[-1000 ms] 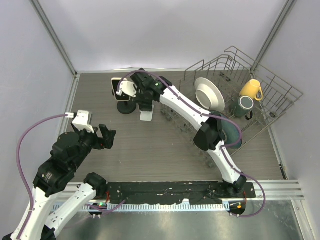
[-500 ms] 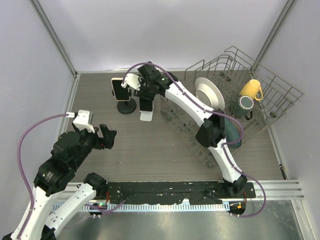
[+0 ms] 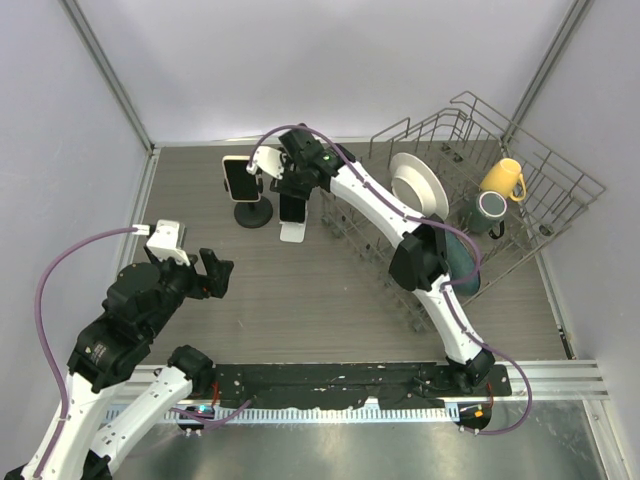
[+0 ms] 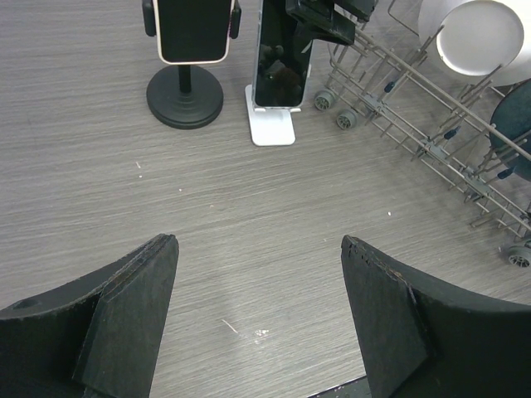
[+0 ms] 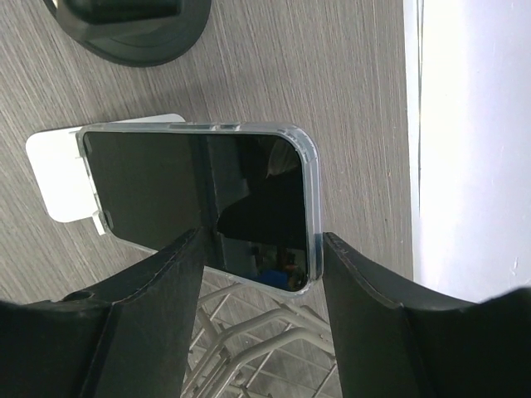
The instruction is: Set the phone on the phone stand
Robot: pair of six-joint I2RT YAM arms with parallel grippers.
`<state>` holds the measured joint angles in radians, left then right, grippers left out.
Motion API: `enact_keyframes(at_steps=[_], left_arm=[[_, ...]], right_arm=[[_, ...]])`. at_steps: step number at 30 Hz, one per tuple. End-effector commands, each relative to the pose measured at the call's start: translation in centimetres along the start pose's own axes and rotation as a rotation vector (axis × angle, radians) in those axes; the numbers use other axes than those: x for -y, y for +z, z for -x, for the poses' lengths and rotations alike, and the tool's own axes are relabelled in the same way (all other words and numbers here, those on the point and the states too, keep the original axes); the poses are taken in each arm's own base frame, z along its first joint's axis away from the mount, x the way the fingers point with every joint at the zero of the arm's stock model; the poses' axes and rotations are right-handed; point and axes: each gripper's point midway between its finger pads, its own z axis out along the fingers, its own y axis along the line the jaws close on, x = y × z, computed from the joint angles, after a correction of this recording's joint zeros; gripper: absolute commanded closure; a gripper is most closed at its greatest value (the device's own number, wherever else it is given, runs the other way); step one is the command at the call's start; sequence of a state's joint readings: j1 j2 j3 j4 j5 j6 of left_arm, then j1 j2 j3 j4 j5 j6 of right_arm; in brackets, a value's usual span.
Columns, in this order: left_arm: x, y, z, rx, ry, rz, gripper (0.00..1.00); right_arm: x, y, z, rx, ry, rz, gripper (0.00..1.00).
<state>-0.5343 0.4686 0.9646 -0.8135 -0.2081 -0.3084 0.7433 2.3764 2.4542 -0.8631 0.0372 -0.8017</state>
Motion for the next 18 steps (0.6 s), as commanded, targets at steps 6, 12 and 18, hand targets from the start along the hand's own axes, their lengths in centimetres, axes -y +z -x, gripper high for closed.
enact_keyframes(at_steps=[6, 12, 18], left_arm=[[0.6, 0.0, 0.3, 0.003, -0.021, -0.027, 0.17], [1.0, 0.1, 0.1, -0.005, -0.035, -0.043, 0.17], [1.4, 0.0, 0.3, -0.001, -0.053, -0.063, 0.16]], right_arm=[[2.5, -3.6, 3.1, 0.093, 0.074, -0.101, 0.32], [4.7, -7.8, 4.4, 0.101, 0.149, -0.253, 0.28], [7.2, -14.7, 4.6, 0.118, 0.316, -0.477, 0.28]])
